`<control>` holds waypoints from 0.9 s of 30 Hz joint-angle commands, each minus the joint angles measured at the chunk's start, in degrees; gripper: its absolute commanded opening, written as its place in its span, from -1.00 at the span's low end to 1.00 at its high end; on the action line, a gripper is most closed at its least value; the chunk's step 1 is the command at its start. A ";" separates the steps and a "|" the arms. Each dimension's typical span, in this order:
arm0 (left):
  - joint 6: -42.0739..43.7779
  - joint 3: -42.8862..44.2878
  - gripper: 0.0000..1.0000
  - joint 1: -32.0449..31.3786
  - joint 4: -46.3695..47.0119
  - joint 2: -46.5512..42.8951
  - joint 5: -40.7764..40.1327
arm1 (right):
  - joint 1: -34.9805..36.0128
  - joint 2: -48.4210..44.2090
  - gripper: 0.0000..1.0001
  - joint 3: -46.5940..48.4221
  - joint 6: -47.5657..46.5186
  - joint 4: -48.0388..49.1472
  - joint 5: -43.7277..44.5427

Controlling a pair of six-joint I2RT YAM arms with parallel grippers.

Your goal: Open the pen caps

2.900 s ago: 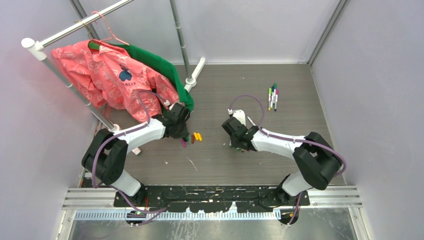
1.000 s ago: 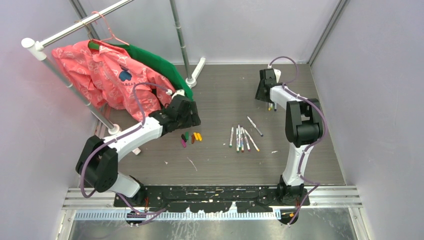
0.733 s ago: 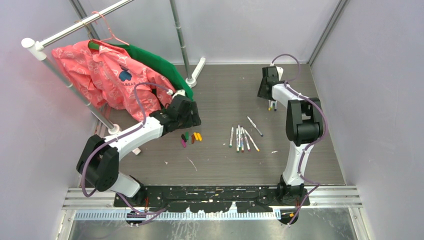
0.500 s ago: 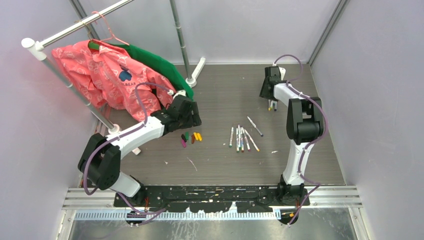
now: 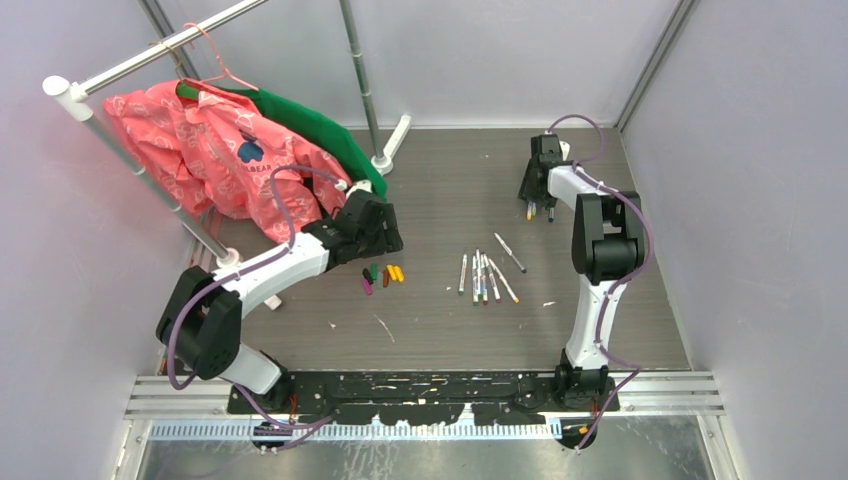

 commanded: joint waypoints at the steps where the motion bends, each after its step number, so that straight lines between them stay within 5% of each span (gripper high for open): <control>1: -0.02 1.06 0.43 -0.23 2.92 -1.43 -0.02 | -0.16 -0.37 0.00 2.37 0.89 -0.52 -0.95; 27: -1.16 0.05 0.42 -0.24 3.21 -1.71 0.94 | 2.54 -6.51 -0.03 -1.06 -2.40 2.37 0.01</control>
